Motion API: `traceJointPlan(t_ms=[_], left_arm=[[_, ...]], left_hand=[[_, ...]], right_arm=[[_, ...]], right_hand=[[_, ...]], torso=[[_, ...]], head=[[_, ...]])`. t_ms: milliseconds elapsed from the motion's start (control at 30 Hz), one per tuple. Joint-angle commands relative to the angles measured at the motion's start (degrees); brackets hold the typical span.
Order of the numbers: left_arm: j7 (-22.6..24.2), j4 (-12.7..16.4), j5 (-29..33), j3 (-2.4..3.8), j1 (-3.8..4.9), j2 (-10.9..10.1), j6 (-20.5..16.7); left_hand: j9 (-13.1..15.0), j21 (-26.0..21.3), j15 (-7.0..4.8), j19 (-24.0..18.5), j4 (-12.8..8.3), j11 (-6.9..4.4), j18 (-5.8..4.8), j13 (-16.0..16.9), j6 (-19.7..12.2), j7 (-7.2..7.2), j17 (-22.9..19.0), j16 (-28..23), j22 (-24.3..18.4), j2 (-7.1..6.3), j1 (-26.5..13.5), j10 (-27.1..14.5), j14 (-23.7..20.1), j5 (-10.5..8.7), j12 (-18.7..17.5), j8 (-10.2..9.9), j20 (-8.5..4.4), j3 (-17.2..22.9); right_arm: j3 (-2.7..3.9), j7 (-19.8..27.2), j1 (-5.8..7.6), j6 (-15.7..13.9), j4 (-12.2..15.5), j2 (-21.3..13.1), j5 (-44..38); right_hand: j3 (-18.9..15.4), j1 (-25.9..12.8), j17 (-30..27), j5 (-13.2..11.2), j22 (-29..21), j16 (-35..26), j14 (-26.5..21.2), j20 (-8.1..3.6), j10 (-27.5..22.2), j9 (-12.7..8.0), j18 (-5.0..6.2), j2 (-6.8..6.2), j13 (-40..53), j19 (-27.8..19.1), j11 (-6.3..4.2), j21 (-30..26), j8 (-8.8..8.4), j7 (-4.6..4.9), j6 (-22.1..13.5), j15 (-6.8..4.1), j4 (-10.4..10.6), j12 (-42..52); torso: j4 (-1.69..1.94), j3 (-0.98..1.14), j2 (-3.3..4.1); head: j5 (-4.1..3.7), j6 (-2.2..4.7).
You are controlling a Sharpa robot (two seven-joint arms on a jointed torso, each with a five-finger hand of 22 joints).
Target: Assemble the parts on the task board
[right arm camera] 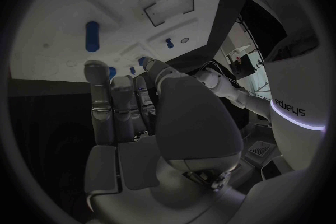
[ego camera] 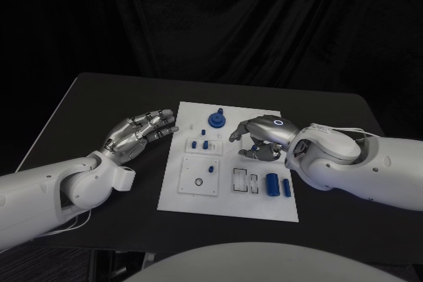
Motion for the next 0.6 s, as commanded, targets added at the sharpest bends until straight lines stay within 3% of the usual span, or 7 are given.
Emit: traceJointPlan(t_ms=[33,433,600], left_arm=[[1.3,0.0,0.3,0.05,-0.07,0.3,0.4],[1.1,-0.6,0.3,0.05,-0.17,1.0,0.7],[1.0,-0.8,0.3,0.05,-0.22,1.2,0.8]], left_hand=[[0.0,0.1,0.18,0.3,0.1,0.37,0.09,0.1,0.4,0.18,0.1,0.2,0.0,-0.15,-0.5,0.1,0.0,-0.23,0.3,0.4,-0.02,0.2],[0.0,0.1,0.18,0.3,0.2,0.57,0.08,0.1,0.4,0.19,0.0,0.2,0.0,-0.13,-0.7,0.3,0.0,-0.25,0.7,0.4,-0.01,0.3],[0.0,0.1,0.18,0.3,0.2,0.57,0.08,0.1,0.4,0.19,0.0,0.2,0.0,-0.13,-0.7,0.3,0.0,-0.25,0.7,0.4,-0.01,0.3]], right_arm=[[-0.21,-4.1,0.41,2.0,-0.2,-1.4,0.1],[-0.86,-5.6,-0.18,2.9,-2.4,-3.1,0.1],[-0.91,-5.3,-0.37,2.9,-3.5,-2.9,0.1]], right_hand=[[0.4,-0.1,1.2,-0.1,5.1,1.5,1.0,-0.1,0.5,-1.0,-0.83,-0.42,-1.4,1.1,0.1,2.7,-0.92,0.5,0.2,-0.04,0.1,-1.6],[-0.8,-1.2,1.4,-3.2,5.3,2.3,1.3,-0.05,1.0,-3.1,-0.97,-0.54,-4.0,1.4,0.21,4.2,-2.13,-0.53,0.9,-0.05,1.3,-4.2],[-1.2,-1.5,1.2,-3.8,5.2,2.2,1.2,-0.02,2.4,-3.5,-0.97,-0.34,-4.2,1.3,0.06,4.2,-2.3,-0.29,1.2,0.0,1.7,-4.0]], torso=[[0.15,-0.03,0.06],[-0.01,-0.06,0.11],[0.1,-0.02,0.12]], head=[[-0.18,0.0],[-0.31,0.0],[-0.54,0.0]])
